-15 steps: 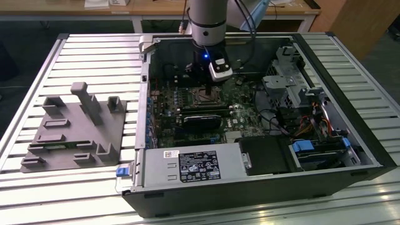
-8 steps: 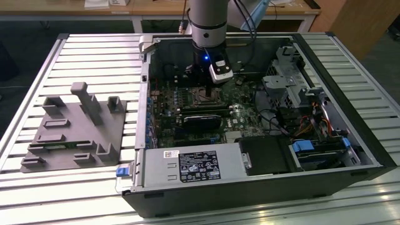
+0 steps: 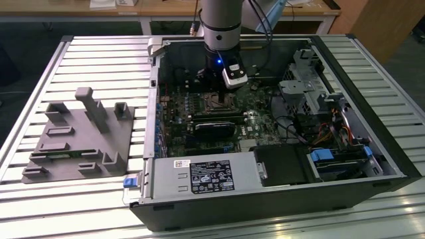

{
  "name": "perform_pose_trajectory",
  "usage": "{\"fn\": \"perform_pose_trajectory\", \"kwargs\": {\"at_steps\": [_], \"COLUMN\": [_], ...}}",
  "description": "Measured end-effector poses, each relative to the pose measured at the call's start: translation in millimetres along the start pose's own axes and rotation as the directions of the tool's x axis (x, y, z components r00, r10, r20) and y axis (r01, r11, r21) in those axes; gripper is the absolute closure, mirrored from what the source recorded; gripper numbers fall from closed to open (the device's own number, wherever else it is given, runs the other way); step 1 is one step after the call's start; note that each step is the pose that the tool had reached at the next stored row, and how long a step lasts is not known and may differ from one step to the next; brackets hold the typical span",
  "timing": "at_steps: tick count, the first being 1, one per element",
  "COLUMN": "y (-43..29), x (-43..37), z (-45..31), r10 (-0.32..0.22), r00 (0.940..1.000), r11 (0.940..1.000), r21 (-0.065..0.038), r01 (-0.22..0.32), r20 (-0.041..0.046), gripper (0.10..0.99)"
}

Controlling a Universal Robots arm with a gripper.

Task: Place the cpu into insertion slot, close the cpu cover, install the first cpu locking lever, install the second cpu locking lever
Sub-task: 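Install the first cpu locking lever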

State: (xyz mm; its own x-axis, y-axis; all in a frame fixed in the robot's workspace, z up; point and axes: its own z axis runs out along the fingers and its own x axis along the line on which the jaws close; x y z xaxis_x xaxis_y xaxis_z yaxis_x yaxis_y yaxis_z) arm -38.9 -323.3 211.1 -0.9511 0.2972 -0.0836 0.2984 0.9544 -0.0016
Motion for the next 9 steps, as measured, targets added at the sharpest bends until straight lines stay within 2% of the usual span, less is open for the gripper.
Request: {"fn": "perform_pose_trajectory", "kwargs": {"at_steps": [4, 9], "y": [0.0, 0.0], "x": [-0.4, -1.2], "z": [-4.1, -14.5], "r10": [0.0, 0.0], "r00": [1.0, 1.0], "r11": [1.0, 1.0], "r21": [0.0, 0.0], "r01": [0.0, 0.0], "r20": [0.0, 0.0], "gripper": [0.98, 0.98]}}
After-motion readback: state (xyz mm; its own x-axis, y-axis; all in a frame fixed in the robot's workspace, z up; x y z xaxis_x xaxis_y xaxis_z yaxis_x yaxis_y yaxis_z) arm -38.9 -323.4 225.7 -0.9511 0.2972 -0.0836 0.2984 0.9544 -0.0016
